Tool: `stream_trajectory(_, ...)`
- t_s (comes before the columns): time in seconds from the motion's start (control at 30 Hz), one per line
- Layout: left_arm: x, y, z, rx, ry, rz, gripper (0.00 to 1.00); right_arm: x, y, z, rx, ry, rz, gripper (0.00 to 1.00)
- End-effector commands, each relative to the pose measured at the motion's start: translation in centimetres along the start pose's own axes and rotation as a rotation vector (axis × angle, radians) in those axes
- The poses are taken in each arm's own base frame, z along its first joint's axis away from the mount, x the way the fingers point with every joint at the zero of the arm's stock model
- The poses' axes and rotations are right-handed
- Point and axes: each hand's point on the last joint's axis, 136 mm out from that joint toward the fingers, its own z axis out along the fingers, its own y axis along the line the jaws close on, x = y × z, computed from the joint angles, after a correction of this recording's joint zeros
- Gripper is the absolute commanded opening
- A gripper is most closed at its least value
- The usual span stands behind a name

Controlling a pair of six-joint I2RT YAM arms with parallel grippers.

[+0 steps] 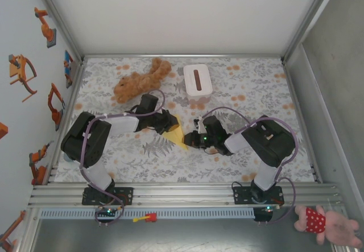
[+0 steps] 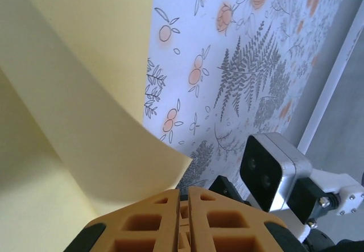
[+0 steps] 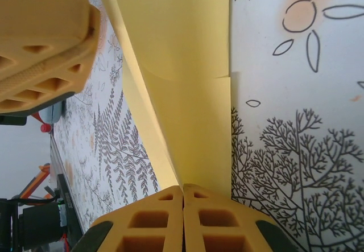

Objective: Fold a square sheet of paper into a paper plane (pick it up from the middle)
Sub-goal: Fourth fold the wing at the center of the table.

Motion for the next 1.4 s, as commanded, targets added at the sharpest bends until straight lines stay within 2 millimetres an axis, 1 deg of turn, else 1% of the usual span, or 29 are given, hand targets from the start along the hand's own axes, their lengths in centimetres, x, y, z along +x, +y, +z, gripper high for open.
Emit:
stream_trajectory(0.0,0.2,0.5,-0.1,-0.018,0.007,0.016,0.12,2.2,-4.0,0.0,0.131,0.065,0.100,0.07)
stream_trajectory(0.27,-0.2,0.6,1.1,-0.005,0.030,0.007,0.12,2.1,-4.0,0.1,0.134,0.063,0.103,0.08)
stream_trajectory(0.47,-0.4,1.1,1.9,-0.014,0.040,-0.005,0.11,2.0,-4.2,0.0,0.143,0.056,0.110,0.09)
stream_trajectory(0.6,-0.5,1.0,2.0,-0.013,0.039,-0.004,0.11,1.9,-4.0,-0.1,0.141,0.054,0.111,0.09)
stream_trajectory(0.7,-0.5,1.4,2.0,-0.026,0.040,-0.013,0.10,1.6,-3.9,-0.3,0.141,0.046,0.115,0.11)
stream_trajectory(0.9,-0.5,2.0,1.9,-0.050,0.037,-0.024,0.10,1.0,-2.7,-1.2,0.117,0.019,0.103,0.15)
stream_trajectory(1.0,-0.5,2.1,1.9,-0.053,0.035,-0.024,0.10,0.4,-1.7,-2.0,0.103,-0.008,0.081,0.19)
stream_trajectory(1.07,-0.5,2.1,1.9,-0.056,0.033,-0.025,0.09,0.1,-1.6,-2.3,0.114,-0.023,0.066,0.19)
stream_trajectory(1.2,-0.6,2.1,1.9,-0.055,0.033,-0.023,0.09,0.0,-1.4,-2.2,0.109,-0.017,0.060,0.19)
stream_trajectory(1.3,-0.5,2.3,1.9,-0.059,0.034,-0.027,0.09,-0.3,-0.9,-2.3,0.095,-0.021,0.050,0.20)
stream_trajectory(1.37,-0.5,2.5,1.9,-0.066,0.034,-0.031,0.09,-0.8,-0.1,-2.6,0.081,-0.041,0.029,0.20)
